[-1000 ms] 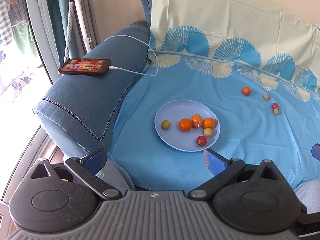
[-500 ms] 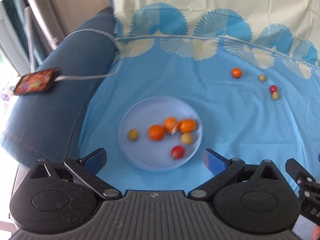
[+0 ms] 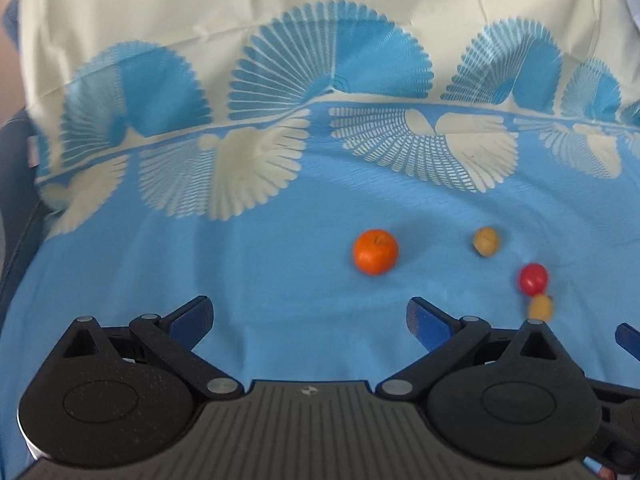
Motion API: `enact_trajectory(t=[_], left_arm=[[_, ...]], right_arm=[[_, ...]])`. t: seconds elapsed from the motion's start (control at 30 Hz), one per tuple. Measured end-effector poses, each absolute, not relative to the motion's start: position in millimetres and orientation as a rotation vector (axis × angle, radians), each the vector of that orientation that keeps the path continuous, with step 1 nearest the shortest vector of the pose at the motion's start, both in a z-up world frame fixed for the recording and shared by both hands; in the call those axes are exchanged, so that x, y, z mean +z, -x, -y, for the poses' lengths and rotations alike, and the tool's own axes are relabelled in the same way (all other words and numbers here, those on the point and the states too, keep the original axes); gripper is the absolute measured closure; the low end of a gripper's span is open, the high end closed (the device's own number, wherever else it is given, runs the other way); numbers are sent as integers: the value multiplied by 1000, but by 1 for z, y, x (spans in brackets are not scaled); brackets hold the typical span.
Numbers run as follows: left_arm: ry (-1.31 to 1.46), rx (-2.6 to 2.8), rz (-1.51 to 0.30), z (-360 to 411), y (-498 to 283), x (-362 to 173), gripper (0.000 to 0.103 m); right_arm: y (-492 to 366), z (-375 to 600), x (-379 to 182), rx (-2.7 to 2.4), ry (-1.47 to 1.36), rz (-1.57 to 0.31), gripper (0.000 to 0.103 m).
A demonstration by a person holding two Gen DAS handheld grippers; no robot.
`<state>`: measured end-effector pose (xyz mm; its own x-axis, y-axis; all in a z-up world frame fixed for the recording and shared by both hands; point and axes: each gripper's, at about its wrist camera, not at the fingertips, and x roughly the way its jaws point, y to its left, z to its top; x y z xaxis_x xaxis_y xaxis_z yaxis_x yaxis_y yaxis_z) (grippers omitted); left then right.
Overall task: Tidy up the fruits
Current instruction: 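Grasp a tan fruit with the right tool while the left tool grasps the last orange, then carry the tan fruit in the right tool while the left tool carries the orange to the plate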
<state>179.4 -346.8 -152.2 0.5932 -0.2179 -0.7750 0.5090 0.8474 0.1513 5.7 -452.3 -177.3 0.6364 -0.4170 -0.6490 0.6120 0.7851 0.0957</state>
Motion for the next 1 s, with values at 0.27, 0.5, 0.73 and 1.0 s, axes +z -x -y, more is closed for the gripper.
enact_trajectory(t=[0.27, 0.5, 0.73, 1.0], left_arm=[[-409, -448, -856, 389, -234, -215, 0], [-417, -473, -841, 391, -221, -203, 65], [-418, -496, -849, 372, -184, -165, 65], [-366, -480, -865, 282, -105, -79, 65]], right_arm=[[-51, 470, -230, -618, -205, -653, 1], [-50, 469, -225, -612, -228, -648, 17], [-35, 476, -218, -669, -274, -632, 77], [26, 447, -146, -647, -328, -567, 77]])
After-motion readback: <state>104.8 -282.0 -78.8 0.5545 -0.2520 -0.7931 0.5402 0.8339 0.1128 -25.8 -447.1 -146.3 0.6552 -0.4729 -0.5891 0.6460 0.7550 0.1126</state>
